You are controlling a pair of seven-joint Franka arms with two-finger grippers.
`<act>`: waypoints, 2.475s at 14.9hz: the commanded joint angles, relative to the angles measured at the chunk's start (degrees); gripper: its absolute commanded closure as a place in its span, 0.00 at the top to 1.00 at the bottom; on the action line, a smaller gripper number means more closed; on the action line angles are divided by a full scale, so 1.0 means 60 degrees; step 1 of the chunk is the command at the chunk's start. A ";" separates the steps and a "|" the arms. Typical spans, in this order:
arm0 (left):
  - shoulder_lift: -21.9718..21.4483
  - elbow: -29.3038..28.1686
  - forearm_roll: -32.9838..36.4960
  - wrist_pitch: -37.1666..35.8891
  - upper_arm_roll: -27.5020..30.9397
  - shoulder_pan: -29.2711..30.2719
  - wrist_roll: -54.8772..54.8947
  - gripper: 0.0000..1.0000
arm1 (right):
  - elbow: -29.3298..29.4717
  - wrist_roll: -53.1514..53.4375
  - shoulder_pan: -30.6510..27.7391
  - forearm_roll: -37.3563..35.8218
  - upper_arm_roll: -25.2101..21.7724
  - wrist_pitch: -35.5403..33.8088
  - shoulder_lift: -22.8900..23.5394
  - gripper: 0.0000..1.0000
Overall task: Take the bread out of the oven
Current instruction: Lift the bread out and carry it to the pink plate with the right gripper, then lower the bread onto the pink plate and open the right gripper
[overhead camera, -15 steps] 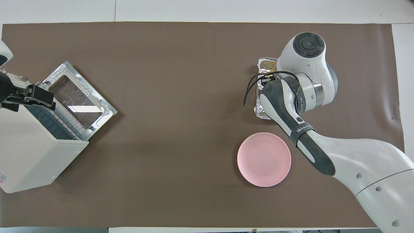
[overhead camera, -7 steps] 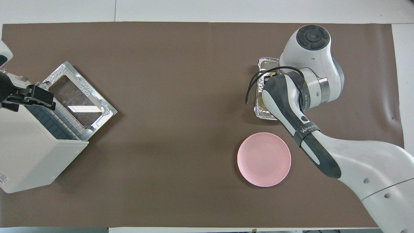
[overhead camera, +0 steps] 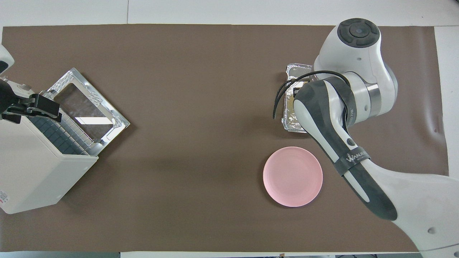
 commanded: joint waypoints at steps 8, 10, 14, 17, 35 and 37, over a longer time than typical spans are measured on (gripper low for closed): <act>-0.0282 -0.0270 0.0054 0.0029 -0.0027 0.0089 0.0134 1.00 | -0.7179 0.0904 0.1585 0.0679 0.0058 0.2326 -0.5652 0.00; -0.0282 -0.0270 0.0054 0.0029 -0.0027 0.0089 0.0134 1.00 | -0.8058 0.1241 0.2100 0.0679 0.0043 0.3131 -0.5961 0.00; -0.0267 -0.0270 0.0054 0.0029 -0.0027 0.0089 0.0134 1.00 | -0.9158 0.1112 0.2116 0.0664 0.0043 0.4946 -0.5772 0.00; -0.0282 -0.0270 0.0054 0.0029 -0.0027 0.0089 0.0134 1.00 | -0.9248 0.0833 0.1998 0.0664 0.0043 0.5783 -0.5129 0.00; -0.0282 -0.0270 0.0054 0.0029 -0.0027 0.0089 0.0134 1.00 | -0.8021 0.0686 0.1560 0.0664 0.0028 0.5191 -0.4497 1.00; -0.0267 -0.0270 0.0054 0.0029 -0.0027 0.0089 0.0134 1.00 | -0.7333 0.0250 0.1341 0.0664 -0.0015 0.4239 -0.4497 1.00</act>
